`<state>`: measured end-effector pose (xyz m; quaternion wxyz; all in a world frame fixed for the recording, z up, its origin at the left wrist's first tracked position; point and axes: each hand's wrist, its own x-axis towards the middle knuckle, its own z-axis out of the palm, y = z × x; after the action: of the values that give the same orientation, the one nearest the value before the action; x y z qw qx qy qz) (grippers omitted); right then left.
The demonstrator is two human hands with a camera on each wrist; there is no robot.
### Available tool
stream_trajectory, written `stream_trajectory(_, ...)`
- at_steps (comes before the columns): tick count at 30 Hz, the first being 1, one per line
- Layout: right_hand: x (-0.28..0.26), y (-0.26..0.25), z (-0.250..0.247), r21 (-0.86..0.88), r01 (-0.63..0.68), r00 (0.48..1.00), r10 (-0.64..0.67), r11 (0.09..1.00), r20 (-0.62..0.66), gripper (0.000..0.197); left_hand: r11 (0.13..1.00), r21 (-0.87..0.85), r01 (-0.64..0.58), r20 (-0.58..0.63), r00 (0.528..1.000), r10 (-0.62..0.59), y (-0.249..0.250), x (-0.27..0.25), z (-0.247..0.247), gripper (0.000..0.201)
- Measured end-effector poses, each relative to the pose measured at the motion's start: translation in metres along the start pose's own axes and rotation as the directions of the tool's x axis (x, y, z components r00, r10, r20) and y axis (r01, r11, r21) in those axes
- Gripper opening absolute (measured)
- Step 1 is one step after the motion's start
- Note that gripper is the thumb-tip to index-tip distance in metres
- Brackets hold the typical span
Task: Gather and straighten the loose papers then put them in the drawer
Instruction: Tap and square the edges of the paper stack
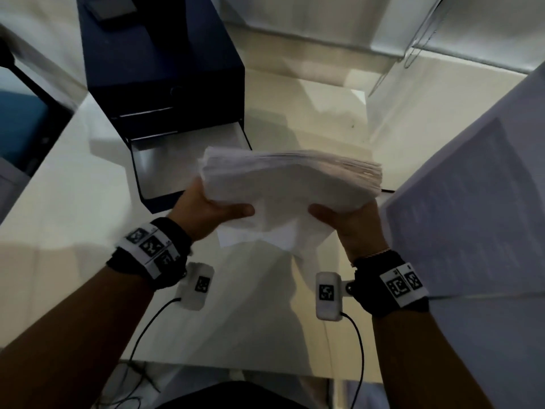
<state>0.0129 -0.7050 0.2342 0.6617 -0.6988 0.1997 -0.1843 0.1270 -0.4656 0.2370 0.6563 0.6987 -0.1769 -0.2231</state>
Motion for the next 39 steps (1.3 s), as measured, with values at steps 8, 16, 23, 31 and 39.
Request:
stream_trajectory(8, 0.008, 0.007, 0.006, 0.155, -0.011, 1.000, 0.011, 0.988, -0.004, 0.068, 0.995, -0.092, -0.027, -0.046, 0.999, 0.023, 0.001, 0.006, 0.002, 0.049)
stream_trajectory(16, 0.000, 0.005, 0.014, -0.006, -0.047, 0.994, 0.046, 0.999, -0.095, 0.029, 0.998, 0.008, 0.055, -0.188, 0.981, -0.053, 0.000, 0.008, 0.011, 0.038)
stream_trajectory(23, 0.012, -0.058, 0.026, -0.253, 0.277, 0.955, -0.236, 0.927, 0.181, 0.023, 0.387, 0.891, -0.237, -0.024, 0.826, 0.562, 0.085, 0.010, 0.005, 0.102)
stream_trajectory(31, 0.013, -0.026, 0.020, -0.660, 0.291, 0.822, -0.534, 0.693, -0.199, 0.077, 0.723, 0.677, -0.140, -0.124, 0.946, 0.300, 0.080, 0.006, -0.013, 0.013)
stream_trajectory(39, 0.027, 0.050, -0.023, 0.154, -0.206, 0.962, 0.229, 0.966, -0.151, 0.128, 0.999, 0.037, 0.040, -0.250, 0.968, -0.030, 0.014, -0.014, -0.072, 0.050)
